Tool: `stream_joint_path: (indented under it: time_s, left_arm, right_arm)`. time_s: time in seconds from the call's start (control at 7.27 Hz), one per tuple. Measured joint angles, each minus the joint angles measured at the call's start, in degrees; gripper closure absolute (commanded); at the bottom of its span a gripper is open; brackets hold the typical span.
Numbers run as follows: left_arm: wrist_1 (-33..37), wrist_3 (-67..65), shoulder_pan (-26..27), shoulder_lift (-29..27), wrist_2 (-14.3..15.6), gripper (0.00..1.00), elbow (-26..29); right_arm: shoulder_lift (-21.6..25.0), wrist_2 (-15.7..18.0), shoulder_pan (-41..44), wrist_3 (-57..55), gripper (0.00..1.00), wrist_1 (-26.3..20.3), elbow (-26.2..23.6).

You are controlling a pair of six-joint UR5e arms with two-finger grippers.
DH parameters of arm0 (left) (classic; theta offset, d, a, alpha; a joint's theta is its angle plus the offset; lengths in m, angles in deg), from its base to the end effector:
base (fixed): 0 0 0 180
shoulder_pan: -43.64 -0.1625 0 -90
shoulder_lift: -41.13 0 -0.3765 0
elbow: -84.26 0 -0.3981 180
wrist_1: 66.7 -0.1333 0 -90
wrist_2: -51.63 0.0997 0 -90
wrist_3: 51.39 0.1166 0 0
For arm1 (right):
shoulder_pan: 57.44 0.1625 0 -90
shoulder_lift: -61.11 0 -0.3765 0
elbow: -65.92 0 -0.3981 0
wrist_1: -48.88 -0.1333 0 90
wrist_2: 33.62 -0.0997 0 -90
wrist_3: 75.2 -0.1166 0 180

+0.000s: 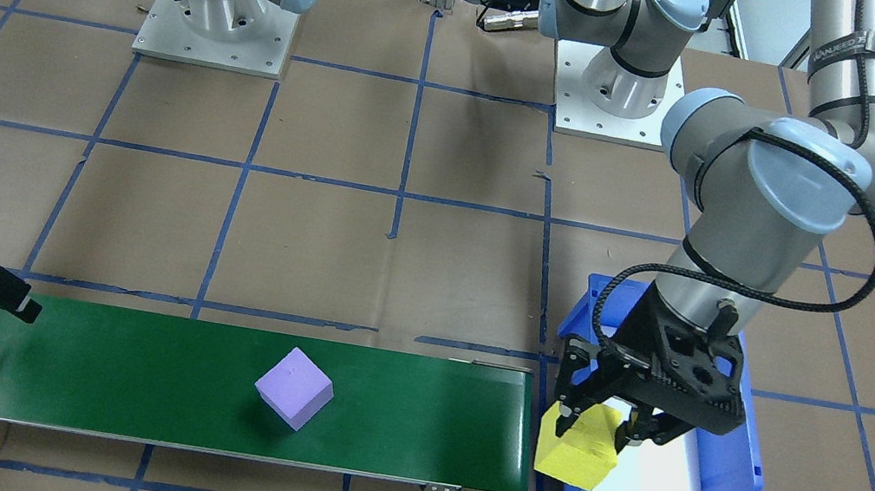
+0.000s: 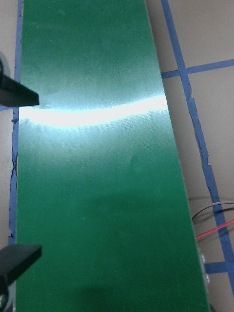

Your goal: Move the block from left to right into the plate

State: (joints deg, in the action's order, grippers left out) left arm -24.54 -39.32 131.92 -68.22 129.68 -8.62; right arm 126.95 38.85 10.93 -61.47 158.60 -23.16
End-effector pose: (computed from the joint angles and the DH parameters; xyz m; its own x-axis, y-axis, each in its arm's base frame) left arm -0.1384 -0.6369 0.3073 -0.9646 0.2472 0.0922 0.1786 0.8689 -0.4617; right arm -0.0692 -0.6315 0.2318 -0.9418 0.1379 -0.3066 0.1486 0.9888 -0.0117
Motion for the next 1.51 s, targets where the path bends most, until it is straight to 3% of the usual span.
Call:
stream_joint_path:
  time_s: [0.14,0.28,0.41,0.83,0.96,1.1,1.24,1.51]
  left_arm:
    - [-0.29,-1.76,1.50,-0.98,0.13,0.61,-0.88]
    - [-1.06,-3.72,2.96,-1.96,0.42,0.38,-2.16]
    - [-2.25,-6.21,4.08,-2.87,0.59,0.00,-3.29]
    - [-3.00,-13.19,5.06,-3.84,0.66,0.00,-4.25]
    - [-2.88,-11.81,5.10,-3.41,2.48,0.00,-4.01]
    - [-1.36,-7.76,5.04,-1.74,6.84,0.00,-3.62]
    - [2.98,-4.78,4.63,0.68,10.15,0.00,-3.05]
    - [19.66,-2.56,1.71,6.31,12.09,0.00,0.03]
  right_arm:
    - [-0.01,-0.02,0.00,0.08,0.00,0.15,-0.05]
    - [-0.04,-0.02,0.00,0.15,0.00,0.20,-0.09]
    - [-0.07,0.00,0.00,0.20,0.00,0.25,-0.11]
    - [-0.08,-0.02,0.00,0.40,0.01,0.30,-0.15]
    - [-0.07,0.03,0.00,0.64,0.01,0.47,-0.18]
    - [-0.05,0.09,0.00,0.81,0.01,0.79,-0.23]
    - [-0.03,0.10,0.00,0.77,0.01,0.96,-0.24]
    - [-0.01,0.05,0.00,0.12,0.03,1.04,-0.22]
